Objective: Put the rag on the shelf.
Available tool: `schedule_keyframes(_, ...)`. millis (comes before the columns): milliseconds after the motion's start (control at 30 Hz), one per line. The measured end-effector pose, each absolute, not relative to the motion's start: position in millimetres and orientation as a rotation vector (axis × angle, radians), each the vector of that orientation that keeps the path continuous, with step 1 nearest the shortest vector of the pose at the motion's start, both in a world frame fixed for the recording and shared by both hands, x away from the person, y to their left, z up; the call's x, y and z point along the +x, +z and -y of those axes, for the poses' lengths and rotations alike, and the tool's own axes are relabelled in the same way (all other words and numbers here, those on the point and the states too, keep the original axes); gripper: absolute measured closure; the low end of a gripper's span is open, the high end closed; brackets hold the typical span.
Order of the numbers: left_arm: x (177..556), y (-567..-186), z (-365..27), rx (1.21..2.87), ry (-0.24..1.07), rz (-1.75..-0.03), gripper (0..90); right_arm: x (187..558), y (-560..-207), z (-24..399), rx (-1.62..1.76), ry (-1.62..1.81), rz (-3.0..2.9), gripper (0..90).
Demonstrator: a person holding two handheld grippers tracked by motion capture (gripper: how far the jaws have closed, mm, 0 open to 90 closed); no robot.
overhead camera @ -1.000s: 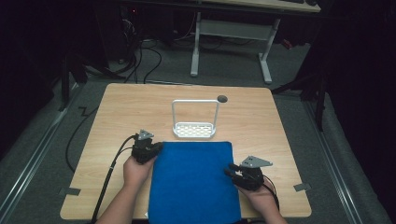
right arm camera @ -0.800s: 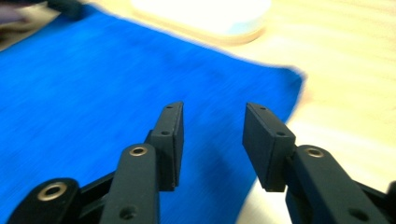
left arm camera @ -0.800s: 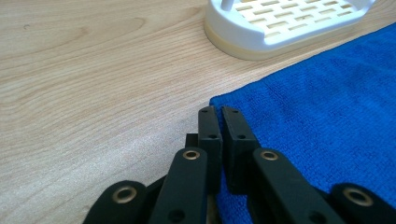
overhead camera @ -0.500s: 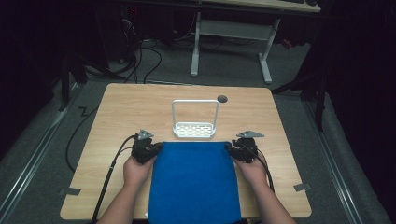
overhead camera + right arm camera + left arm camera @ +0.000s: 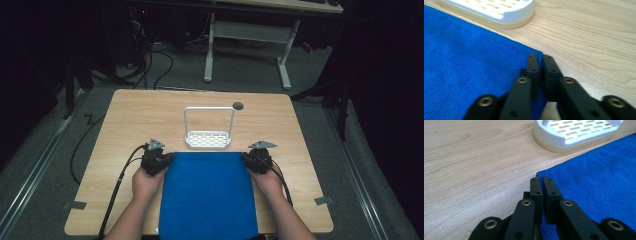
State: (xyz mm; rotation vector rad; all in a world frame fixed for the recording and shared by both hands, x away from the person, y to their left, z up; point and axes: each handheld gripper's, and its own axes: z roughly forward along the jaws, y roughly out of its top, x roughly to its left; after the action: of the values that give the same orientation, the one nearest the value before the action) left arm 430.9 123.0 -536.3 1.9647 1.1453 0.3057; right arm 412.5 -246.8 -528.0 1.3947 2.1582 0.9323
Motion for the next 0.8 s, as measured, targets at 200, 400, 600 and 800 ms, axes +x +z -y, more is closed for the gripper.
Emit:
schedule_keyframes(200, 426.5, -534.0, -128.7, 1.929, 0.287, -1.093, 88.0, 401.5, -522.4, 242.7, 1.348, 0.968, -2.103, 88.4)
schedule_keyframes(400, 407.4, -525.1, -139.1, 1.828, 0.281, -1.044, 88.0, 382.8, -511.8, 241.5, 1.283, 1.062, -2.029, 88.4)
schedule_keyframes(600, 389.9, -513.7, -134.1, 1.827, 0.356, -0.982, 88.0, 378.1, -510.3, 246.5, 1.305, 1.148, -2.005, 88.2)
schedule_keyframes(800, 381.3, -507.8, -132.0, 1.799, 0.395, -0.962, 87.9, 369.5, -497.6, 244.3, 1.248, 1.204, -1.967, 88.2)
